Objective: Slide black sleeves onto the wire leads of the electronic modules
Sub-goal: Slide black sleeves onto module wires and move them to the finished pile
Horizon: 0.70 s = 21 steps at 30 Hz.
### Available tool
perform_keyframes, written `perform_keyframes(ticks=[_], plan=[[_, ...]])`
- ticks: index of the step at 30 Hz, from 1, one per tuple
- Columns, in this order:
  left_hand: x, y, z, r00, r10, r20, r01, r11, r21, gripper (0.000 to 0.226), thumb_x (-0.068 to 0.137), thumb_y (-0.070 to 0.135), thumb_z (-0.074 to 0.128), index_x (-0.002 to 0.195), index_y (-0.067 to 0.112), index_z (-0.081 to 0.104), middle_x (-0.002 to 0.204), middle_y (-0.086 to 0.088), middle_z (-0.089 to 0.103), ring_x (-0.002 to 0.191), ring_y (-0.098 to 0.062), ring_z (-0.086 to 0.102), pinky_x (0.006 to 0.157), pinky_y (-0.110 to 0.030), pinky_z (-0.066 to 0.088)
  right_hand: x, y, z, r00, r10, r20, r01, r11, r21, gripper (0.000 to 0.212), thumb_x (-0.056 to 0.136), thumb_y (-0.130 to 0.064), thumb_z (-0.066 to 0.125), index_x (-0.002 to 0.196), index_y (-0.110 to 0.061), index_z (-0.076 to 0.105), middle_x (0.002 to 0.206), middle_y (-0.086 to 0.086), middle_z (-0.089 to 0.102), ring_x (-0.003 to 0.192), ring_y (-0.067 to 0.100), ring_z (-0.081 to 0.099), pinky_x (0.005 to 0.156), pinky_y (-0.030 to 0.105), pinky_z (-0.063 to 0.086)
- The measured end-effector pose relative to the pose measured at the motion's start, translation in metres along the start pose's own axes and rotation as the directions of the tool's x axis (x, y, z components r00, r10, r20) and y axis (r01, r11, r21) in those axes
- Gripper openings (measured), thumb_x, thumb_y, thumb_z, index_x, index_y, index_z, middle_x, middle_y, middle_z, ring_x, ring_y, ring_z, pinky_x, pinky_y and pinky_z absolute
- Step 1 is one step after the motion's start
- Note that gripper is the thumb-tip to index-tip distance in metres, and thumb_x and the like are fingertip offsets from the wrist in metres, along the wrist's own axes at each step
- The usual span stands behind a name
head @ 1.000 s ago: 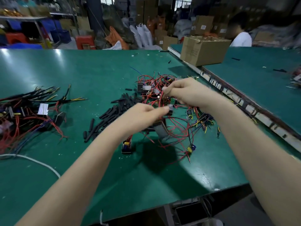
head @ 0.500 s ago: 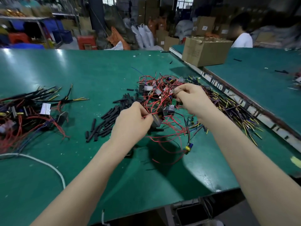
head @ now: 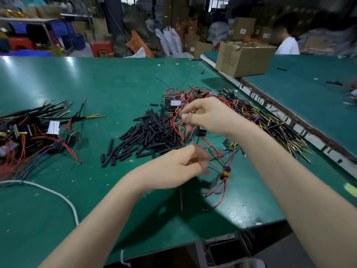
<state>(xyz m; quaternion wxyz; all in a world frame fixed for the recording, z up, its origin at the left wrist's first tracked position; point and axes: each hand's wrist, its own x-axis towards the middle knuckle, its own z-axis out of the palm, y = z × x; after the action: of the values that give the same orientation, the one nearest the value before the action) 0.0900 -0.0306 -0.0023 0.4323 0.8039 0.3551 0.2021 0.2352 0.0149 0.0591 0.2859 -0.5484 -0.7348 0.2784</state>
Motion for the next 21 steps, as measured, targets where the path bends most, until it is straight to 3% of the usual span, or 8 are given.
perform_keyframes(ticks=[4,10,13,15,17,19,21], plan=[[0.002,-0.007,0.000,0.988,-0.026,-0.149,0.026,1.000,0.001,0.025,0.096,0.009,0.045,0.113,0.025,0.054,0.110,0.005,0.068,0.107,-0.015,0.059,0.101,-0.034,0.043,-0.001,-0.007,-0.002,0.976,0.096,-0.195,-0.003,0.904,0.428,0.012,0.092,-0.009,0.059,0.103,-0.011,0.064,0.068,0.002,0.068,0.032,0.001,0.035,0.034,0.010,0.024],[0.002,-0.021,-0.003,0.978,-0.044,-0.205,0.022,0.994,-0.109,0.038,0.091,0.000,0.046,0.103,0.035,0.053,0.104,-0.001,0.066,0.099,-0.020,0.064,0.097,-0.043,0.047,0.002,-0.010,-0.026,0.953,0.213,-0.217,0.015,0.680,0.733,0.013,0.094,-0.009,0.054,0.095,-0.020,0.061,0.068,-0.003,0.070,0.039,0.003,0.032,0.032,0.013,0.018],[0.009,-0.022,-0.004,0.916,-0.114,-0.386,0.024,0.973,-0.231,0.025,0.091,0.006,0.052,0.105,0.027,0.054,0.096,0.002,0.067,0.091,-0.018,0.065,0.089,-0.038,0.050,0.000,-0.010,-0.031,0.968,0.181,-0.172,0.020,0.630,0.776,0.013,0.095,-0.010,0.053,0.097,-0.020,0.061,0.069,-0.003,0.069,0.037,0.002,0.032,0.033,0.013,0.016],[0.011,-0.019,-0.011,0.795,-0.205,-0.571,-0.026,0.929,-0.370,0.024,0.086,0.015,0.060,0.102,0.028,0.049,0.095,0.001,0.064,0.083,-0.007,0.061,0.078,-0.027,0.049,-0.002,-0.011,-0.032,0.984,0.144,-0.106,-0.010,0.635,0.773,0.013,0.095,-0.010,0.053,0.099,-0.020,0.061,0.069,-0.003,0.069,0.038,0.002,0.033,0.035,0.013,0.016],[0.010,-0.015,-0.020,0.708,-0.175,-0.684,-0.096,0.936,-0.339,0.037,0.074,0.033,0.070,0.100,0.037,0.044,0.104,0.004,0.058,0.084,0.003,0.057,0.075,-0.015,0.045,-0.004,-0.012,-0.031,0.992,0.126,-0.031,-0.061,0.667,0.743,0.012,0.096,-0.012,0.053,0.100,-0.020,0.061,0.069,-0.004,0.069,0.038,0.001,0.033,0.036,0.013,0.016],[0.009,-0.007,-0.028,0.765,-0.079,-0.639,-0.147,0.945,-0.293,0.042,0.069,0.042,0.067,0.105,0.042,0.045,0.111,0.008,0.059,0.098,0.001,0.057,0.084,-0.016,0.044,-0.003,-0.015,-0.028,0.993,0.121,0.017,-0.100,0.727,0.679,0.012,0.097,-0.011,0.051,0.102,-0.018,0.060,0.070,-0.004,0.070,0.040,0.002,0.037,0.036,0.012,0.020],[0.012,0.002,-0.031,0.819,-0.023,-0.573,-0.197,0.927,-0.318,0.035,0.076,0.039,0.068,0.107,0.037,0.051,0.100,0.015,0.067,0.094,0.002,0.061,0.081,-0.014,0.045,-0.003,-0.018,-0.022,0.995,0.077,0.064,-0.100,0.756,0.647,0.015,0.098,-0.010,0.047,0.103,-0.016,0.060,0.074,-0.003,0.071,0.047,0.004,0.045,0.040,0.014,0.029]])
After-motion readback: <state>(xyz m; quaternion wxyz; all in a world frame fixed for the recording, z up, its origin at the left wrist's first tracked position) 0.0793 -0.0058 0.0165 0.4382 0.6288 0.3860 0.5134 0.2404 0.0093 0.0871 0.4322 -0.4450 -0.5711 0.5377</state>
